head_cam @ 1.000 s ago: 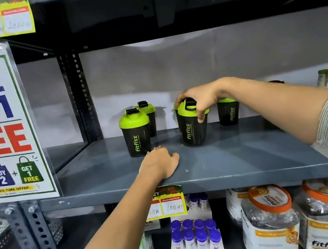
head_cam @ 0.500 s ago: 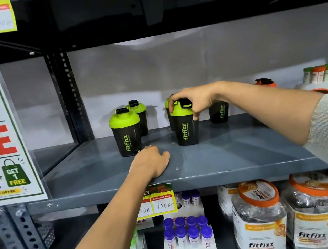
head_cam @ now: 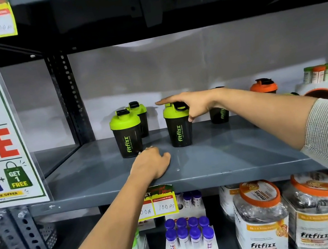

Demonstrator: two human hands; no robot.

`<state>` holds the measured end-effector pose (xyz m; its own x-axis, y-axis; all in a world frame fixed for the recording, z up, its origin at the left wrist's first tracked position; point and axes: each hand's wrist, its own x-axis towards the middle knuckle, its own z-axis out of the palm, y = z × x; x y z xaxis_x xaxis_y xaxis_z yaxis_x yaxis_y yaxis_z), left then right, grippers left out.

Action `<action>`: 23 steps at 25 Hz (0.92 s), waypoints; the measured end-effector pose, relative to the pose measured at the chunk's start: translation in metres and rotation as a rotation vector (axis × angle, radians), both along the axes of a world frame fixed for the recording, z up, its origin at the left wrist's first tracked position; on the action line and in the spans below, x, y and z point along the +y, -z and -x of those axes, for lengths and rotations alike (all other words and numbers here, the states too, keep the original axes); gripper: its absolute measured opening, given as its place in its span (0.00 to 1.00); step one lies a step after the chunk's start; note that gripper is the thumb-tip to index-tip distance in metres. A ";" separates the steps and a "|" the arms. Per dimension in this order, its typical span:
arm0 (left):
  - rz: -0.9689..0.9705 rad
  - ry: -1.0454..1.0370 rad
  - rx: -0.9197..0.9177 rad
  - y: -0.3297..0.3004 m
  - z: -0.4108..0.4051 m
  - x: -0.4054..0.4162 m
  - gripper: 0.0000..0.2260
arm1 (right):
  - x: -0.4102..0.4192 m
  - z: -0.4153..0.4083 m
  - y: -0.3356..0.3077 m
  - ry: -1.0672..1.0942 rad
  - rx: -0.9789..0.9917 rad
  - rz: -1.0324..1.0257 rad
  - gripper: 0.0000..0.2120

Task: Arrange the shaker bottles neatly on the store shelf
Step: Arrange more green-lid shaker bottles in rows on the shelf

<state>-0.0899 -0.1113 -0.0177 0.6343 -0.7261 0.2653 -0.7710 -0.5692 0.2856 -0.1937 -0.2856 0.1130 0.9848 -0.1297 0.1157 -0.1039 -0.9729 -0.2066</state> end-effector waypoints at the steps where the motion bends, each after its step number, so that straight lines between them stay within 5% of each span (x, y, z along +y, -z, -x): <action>1: 0.001 0.000 0.004 0.000 0.000 0.000 0.21 | -0.001 0.000 0.002 0.008 0.001 0.009 0.53; 6: 0.021 0.008 0.013 -0.001 0.001 0.001 0.21 | -0.001 -0.001 0.004 0.073 0.008 0.008 0.55; 13: 0.026 0.002 0.017 -0.001 0.003 0.001 0.22 | -0.002 -0.004 0.009 0.050 -0.128 -0.085 0.37; 21: 0.049 0.005 0.003 -0.004 0.007 0.006 0.19 | -0.001 0.011 0.009 0.046 -0.117 -0.163 0.52; 23: 0.098 0.000 -0.052 -0.006 0.012 0.011 0.16 | -0.005 0.025 0.000 0.066 -0.174 -0.182 0.49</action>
<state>-0.1021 -0.1004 -0.0121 0.6178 -0.6953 0.3674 -0.7863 -0.5405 0.2992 -0.2190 -0.2911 0.1126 0.9409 -0.2269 0.2513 -0.1133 -0.9105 -0.3977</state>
